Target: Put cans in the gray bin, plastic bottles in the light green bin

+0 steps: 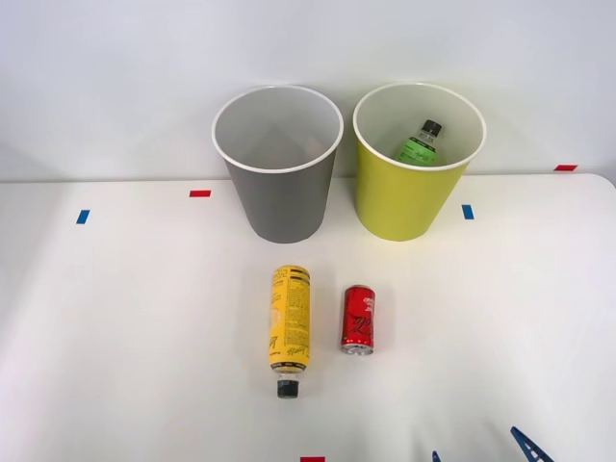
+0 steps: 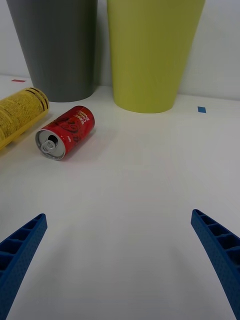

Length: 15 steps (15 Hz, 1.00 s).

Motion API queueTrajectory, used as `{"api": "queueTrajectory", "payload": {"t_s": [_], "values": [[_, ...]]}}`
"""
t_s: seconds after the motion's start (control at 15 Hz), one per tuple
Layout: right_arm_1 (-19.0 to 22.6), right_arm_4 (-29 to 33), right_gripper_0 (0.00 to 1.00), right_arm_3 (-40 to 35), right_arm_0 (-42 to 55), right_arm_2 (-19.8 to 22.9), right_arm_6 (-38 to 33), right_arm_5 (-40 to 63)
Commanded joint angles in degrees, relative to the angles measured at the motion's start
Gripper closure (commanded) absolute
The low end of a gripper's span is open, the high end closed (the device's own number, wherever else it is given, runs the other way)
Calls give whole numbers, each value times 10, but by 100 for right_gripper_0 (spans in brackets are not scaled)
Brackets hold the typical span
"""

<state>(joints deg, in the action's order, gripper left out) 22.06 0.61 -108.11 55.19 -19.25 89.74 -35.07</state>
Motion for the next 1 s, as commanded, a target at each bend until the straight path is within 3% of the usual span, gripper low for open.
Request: {"api": "queueTrajectory", "payload": {"t_s": [0.07, 1.0], "values": [[0, 0, 0, 0, 0, 0, 0, 0], [0, 0, 0, 0, 0, 0, 0, 0]]}}
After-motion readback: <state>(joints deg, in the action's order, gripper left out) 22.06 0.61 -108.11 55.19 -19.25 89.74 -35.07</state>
